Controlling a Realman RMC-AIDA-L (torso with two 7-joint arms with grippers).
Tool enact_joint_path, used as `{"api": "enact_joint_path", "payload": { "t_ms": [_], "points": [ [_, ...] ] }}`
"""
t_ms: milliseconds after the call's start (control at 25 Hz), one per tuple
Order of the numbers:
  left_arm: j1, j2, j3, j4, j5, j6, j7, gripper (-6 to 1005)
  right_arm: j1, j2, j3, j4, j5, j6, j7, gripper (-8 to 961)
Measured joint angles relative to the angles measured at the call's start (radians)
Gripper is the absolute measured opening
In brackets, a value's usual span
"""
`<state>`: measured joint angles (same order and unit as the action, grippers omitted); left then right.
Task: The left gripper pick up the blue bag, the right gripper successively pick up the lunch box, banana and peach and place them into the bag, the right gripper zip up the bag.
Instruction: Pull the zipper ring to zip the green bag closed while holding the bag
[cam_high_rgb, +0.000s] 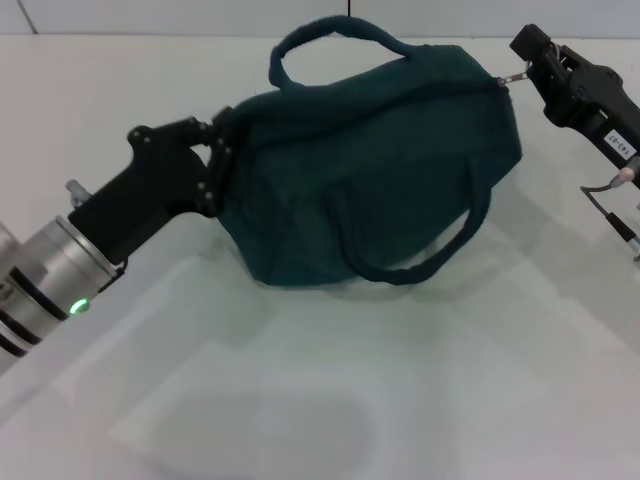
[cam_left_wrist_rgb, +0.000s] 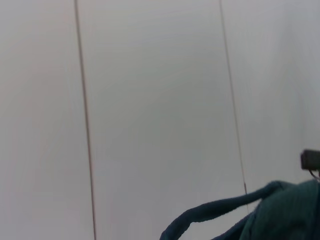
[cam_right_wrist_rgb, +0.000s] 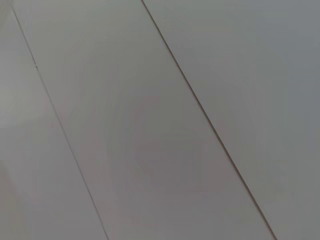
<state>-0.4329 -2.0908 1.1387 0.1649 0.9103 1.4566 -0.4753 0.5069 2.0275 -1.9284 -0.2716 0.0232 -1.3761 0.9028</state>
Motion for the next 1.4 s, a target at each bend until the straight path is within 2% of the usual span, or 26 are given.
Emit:
{"api": "enact_joint_path", "payload": {
  "t_ms": [280, 640, 1000, 1160, 1320, 1360, 1400],
  "points": [
    [0.002, -0.001, 0.0, -0.005, -0.06, 0.035, -0.036, 94, 0.0, 0.0, -0.001, 0.001, -0.006, 0.003, 0.015, 33],
    [-0.002, 0.002, 0.009, -0.001, -0.054, 0.043, -0.125, 95, 0.001, 0.0, 0.0, 0.011, -0.003, 0.003, 0.019, 32],
    [0.006, 0.011, 0.01, 0.055, -0.044, 0.051, -0.289, 423, 0.005, -0.001, -0.001, 0.011, -0.009, 0.003, 0.019, 32],
    [0.014, 0.013, 0.01, 0.118, -0.021, 0.071, -0.366, 592, 0.005, -0.001, 0.0, 0.011, -0.01, 0.003, 0.019, 31],
    [0.005, 0.027, 0.01, 0.201, 0.051, 0.076, -0.478, 752, 0.006, -0.001, 0.0, 0.011, -0.01, 0.003, 0.019, 31],
    [-0.035, 0.052, 0.009, 0.268, 0.146, 0.071, -0.611, 775, 0.007, -0.001, 0.0, 0.011, -0.01, 0.003, 0.019, 31],
    [-0.046, 0.057, 0.008, 0.278, 0.17, 0.07, -0.644, 797, 0.008, -0.001, 0.0, 0.011, -0.01, 0.003, 0.019, 31]
  ]
}}
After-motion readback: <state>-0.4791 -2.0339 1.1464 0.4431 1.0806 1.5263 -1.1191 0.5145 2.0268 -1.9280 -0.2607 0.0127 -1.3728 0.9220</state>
